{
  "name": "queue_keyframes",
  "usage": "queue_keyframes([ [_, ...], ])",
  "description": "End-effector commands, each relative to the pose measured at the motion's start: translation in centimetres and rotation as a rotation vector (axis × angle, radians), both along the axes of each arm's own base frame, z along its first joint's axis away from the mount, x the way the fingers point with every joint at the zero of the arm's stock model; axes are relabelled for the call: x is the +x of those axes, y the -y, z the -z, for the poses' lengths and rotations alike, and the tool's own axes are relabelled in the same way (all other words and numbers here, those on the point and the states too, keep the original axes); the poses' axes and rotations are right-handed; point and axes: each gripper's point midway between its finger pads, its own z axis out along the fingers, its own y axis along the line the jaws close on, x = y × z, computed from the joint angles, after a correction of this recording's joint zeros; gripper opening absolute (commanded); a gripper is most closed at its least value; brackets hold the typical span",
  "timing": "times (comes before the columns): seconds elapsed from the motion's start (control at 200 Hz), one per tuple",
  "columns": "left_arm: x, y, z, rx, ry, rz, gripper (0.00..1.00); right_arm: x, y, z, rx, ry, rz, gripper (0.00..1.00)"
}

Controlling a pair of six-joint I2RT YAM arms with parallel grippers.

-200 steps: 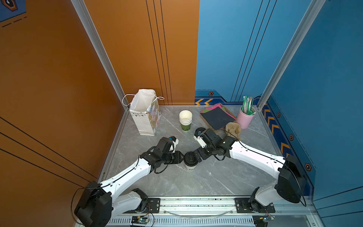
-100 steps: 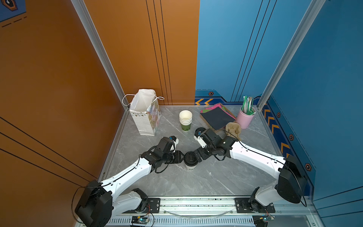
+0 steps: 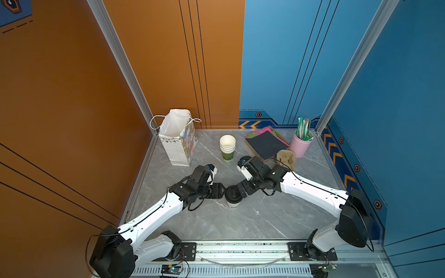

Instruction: Pack the takeout coffee

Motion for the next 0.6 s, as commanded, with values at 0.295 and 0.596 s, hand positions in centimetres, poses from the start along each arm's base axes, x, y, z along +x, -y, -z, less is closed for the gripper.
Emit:
queue_keyframes([
  [0.295, 0.8, -1.5, -2.1, 0.032, 0.101, -0.014, 0.68, 0.9, 0.3, -0.8, -0.084, 0.008, -0.029, 1.0],
  [0.596, 1.1, -2.4, -2.4, 0.045, 0.133, -0.039, 0.73, 1.2, -0.2, -4.0, -0.047, 0.064, -0.037, 1.0],
])
